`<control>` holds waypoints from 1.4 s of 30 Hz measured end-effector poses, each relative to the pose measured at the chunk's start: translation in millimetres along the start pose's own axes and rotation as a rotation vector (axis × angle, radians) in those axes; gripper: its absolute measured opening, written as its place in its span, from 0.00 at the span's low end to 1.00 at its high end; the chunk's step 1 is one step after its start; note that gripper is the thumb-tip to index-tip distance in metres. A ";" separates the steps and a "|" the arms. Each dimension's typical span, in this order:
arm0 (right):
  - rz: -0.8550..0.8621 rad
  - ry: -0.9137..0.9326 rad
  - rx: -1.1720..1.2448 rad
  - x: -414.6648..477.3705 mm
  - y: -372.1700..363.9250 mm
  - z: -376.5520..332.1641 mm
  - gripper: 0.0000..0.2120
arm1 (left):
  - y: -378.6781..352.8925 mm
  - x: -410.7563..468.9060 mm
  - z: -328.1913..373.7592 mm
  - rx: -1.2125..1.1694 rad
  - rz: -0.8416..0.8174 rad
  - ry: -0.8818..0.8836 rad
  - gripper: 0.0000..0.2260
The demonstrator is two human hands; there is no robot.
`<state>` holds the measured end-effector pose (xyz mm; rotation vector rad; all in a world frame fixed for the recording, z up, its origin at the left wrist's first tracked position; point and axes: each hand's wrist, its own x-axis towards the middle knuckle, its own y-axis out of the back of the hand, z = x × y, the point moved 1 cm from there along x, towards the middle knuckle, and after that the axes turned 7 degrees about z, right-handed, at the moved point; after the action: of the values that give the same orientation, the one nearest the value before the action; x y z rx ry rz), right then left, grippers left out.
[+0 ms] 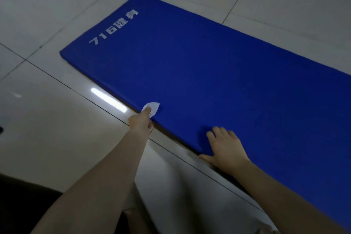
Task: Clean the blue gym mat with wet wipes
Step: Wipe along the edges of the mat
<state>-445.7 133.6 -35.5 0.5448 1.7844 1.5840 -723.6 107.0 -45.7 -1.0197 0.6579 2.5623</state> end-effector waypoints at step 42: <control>-0.492 -0.602 0.146 -18.4 -21.3 49.6 0.39 | -3.2 38.3 -25.9 0.273 0.075 -0.377 0.06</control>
<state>-394.7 151.4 -53.8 0.5268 1.4253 0.8424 -734.4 100.5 -90.4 -0.4174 0.9152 2.5338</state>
